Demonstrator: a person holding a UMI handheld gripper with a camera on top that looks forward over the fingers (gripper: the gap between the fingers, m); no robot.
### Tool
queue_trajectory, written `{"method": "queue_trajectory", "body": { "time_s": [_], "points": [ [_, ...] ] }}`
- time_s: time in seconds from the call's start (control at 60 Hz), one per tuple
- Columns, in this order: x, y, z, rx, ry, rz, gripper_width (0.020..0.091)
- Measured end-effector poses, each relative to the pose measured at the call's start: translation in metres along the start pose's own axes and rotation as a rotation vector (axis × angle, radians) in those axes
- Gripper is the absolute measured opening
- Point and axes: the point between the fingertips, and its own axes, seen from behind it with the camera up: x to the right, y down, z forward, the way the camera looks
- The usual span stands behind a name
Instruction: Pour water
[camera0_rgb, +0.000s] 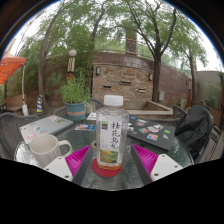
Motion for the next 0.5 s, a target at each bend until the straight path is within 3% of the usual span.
{"method": "queue_trajectory", "body": {
  "time_s": [0.283, 0.5],
  "points": [
    [0.011, 0.015, -0.107, -0.062, 0.034, -0.030, 0.0840],
    [-0.001, 0.005, -0.219, -0.019, 0.021, -0.039, 0.0839]
  ]
}}
